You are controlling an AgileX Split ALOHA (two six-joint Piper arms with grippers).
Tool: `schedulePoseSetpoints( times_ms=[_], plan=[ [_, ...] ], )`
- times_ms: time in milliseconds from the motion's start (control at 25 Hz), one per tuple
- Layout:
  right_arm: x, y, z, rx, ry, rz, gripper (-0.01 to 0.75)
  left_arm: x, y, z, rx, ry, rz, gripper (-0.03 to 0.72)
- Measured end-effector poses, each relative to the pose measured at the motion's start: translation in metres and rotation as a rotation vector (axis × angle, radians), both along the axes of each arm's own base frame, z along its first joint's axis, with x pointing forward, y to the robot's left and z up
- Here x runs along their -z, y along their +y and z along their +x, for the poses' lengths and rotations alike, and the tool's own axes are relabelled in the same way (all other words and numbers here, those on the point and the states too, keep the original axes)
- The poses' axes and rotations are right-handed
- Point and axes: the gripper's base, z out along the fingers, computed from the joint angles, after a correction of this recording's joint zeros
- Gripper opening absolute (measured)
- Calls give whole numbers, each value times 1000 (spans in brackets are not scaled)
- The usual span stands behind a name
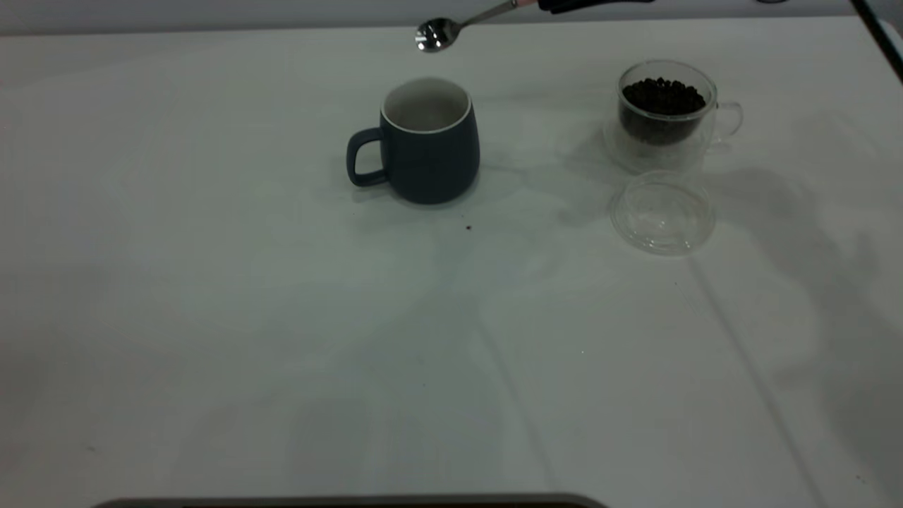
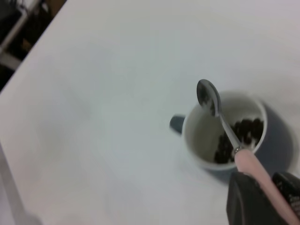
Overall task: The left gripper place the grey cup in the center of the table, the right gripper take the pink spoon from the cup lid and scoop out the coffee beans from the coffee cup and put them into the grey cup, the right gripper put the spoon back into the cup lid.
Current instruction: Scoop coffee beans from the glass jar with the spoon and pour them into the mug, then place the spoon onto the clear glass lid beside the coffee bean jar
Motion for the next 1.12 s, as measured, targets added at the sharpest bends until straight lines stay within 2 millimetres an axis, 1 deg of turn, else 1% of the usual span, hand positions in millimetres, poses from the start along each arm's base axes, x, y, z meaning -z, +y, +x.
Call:
schedulePoseSetpoints(
  times_ms=[80,160,200,320,440,560,640,840,920,1120],
  plan=[
    [-4,-6,-9,-25,9,-34,100,0,0,0,1,0,1,567],
    [-3,-20,-23,-39,39,-72,100,0,0,0,1,0,1,567],
    [-1,-31,-30,-34,63,-89,100,0,0,0,1,0,1,567],
    [14,-67,-49,28,147,-111,100,0,0,0,1,0,1,567],
    [31,-103,-64,129,209,-141,100,0,0,0,1,0,1,567],
    [46,-133,-70,246,245,-187,100,0,0,0,1,0,1,567],
    [53,-146,-71,292,261,-197,100,0,0,0,1,0,1,567],
    [63,-170,-73,382,295,-171,100,0,0,0,1,0,1,567],
    [68,-176,-74,414,315,-153,100,0,0,0,1,0,1,567],
    [87,-174,-78,406,380,-87,100,0,0,0,1,0,1,567]
  ],
)
